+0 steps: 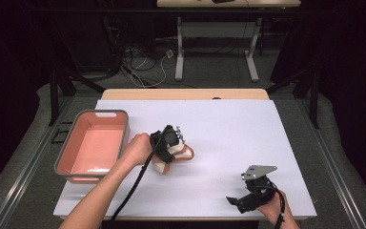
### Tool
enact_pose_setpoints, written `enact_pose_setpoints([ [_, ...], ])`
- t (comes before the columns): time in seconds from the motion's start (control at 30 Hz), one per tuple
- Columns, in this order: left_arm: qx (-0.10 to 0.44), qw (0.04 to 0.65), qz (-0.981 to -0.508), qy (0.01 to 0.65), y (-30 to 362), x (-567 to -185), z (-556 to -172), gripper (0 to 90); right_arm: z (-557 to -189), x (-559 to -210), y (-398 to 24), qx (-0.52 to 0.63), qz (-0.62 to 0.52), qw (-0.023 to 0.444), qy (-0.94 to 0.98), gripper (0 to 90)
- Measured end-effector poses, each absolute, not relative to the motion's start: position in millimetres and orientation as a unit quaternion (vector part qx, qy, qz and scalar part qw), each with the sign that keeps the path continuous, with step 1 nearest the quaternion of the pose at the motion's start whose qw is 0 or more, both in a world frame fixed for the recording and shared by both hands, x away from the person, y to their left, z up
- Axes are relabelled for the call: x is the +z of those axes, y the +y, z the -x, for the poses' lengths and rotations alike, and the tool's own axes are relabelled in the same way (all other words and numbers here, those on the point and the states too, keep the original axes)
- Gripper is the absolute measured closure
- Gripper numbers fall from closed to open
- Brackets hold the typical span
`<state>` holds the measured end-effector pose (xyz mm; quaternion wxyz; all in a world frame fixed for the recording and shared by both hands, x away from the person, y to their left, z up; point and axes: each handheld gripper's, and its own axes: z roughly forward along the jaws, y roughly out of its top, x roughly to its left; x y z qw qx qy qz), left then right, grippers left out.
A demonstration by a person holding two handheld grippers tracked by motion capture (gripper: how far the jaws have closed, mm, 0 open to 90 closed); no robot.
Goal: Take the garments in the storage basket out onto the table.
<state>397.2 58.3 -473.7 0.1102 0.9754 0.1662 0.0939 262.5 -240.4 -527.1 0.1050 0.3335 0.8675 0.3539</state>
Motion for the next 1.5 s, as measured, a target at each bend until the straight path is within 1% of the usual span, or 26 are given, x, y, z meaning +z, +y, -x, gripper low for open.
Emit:
enact_pose_setpoints([
  [0.8, 0.071, 0.136, -0.976, 0.156, 27.7, -496.9, -393.6, 46.7, -262.9, -529.9, -237.5, 0.347, -0.33, 0.102, 0.872, 0.0],
  [1.2, 0.069, 0.144, -0.974, 0.158, 16.6, -514.7, -392.5, 44.9, -263.3, -530.7, -237.2, 0.345, -0.329, 0.102, 0.873, 0.1],
  [1.33, 0.067, 0.161, -0.97, 0.17, 17.7, -519.1, -392.2, 40.5, -263.0, -530.6, -237.4, 0.345, -0.329, 0.102, 0.873, 0.1],
  [1.4, 0.063, 0.17, -0.967, 0.177, 18.6, -520.3, -391.6, 33.6, -263.3, -531.2, -237.1, 0.343, -0.33, 0.101, 0.874, 0.1],
  [1.5, 0.073, 0.183, -0.963, 0.184, 21.8, -520.5, -388.2, 21.5, -262.3, -531.9, -236.1, 0.342, -0.33, 0.101, 0.874, 0.0],
])
